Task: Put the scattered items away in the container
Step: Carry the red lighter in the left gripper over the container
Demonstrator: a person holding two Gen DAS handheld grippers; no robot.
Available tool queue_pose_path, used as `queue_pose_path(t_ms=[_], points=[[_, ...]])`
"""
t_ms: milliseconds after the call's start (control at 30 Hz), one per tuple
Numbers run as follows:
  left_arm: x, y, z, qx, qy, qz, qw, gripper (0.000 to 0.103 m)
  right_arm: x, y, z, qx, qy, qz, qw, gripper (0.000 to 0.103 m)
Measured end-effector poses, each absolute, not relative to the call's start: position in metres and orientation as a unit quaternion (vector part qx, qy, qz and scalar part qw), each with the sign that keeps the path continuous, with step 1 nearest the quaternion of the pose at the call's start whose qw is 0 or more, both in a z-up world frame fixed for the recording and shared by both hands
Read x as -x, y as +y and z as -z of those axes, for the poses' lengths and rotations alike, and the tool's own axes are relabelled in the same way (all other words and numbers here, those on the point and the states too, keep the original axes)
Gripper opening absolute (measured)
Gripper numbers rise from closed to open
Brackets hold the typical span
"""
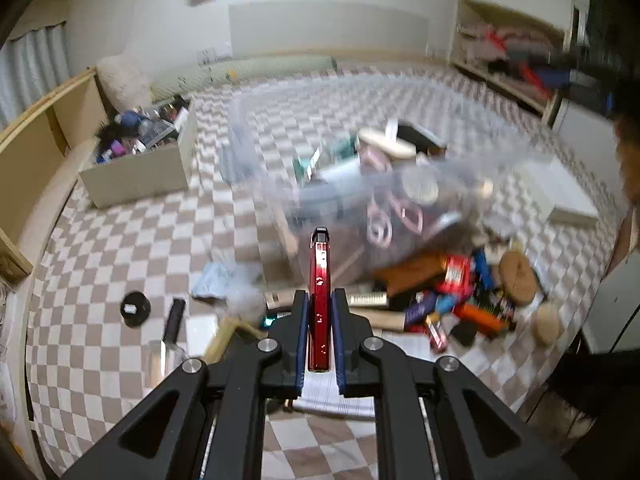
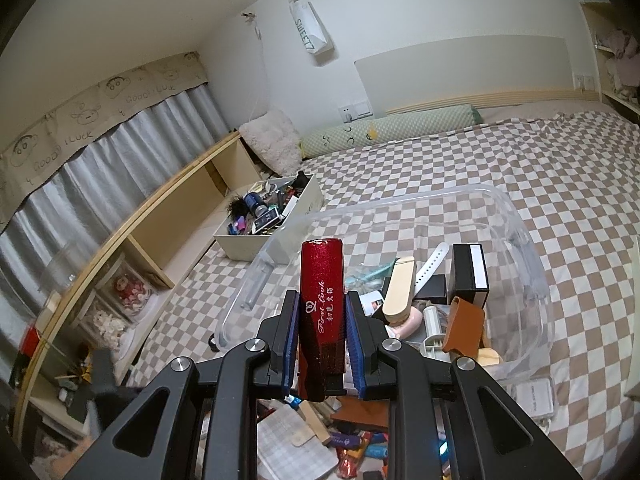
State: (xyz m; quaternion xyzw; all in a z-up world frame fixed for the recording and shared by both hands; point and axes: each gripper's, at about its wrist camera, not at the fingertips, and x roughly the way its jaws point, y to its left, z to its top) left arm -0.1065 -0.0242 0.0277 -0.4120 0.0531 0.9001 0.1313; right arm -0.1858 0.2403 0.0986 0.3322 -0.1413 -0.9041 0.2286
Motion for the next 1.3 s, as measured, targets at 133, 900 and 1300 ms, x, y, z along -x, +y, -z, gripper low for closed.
queue_pose_path(t_ms=[133,900,1300], points=[[0.115,-0.024,-0.053,0.387,0.039,-0.913,0.128,0.012,0.192,0.237,-0.098,-0.334,-0.143,0.903,0.229,0.023],[0.210,-0.001,-0.084,0.353,-0.037,-0.929,0.108,0.011,0.244,0.237,-0.066,-0.360,-0.159,0.901,0.182,0.023],[0.244,0.022,-0.069,0.367,-0.065,-0.921,0.114,0.012,0.266,0.228,-0.025,-0.404,-0.136,0.892,0.148,0.023]])
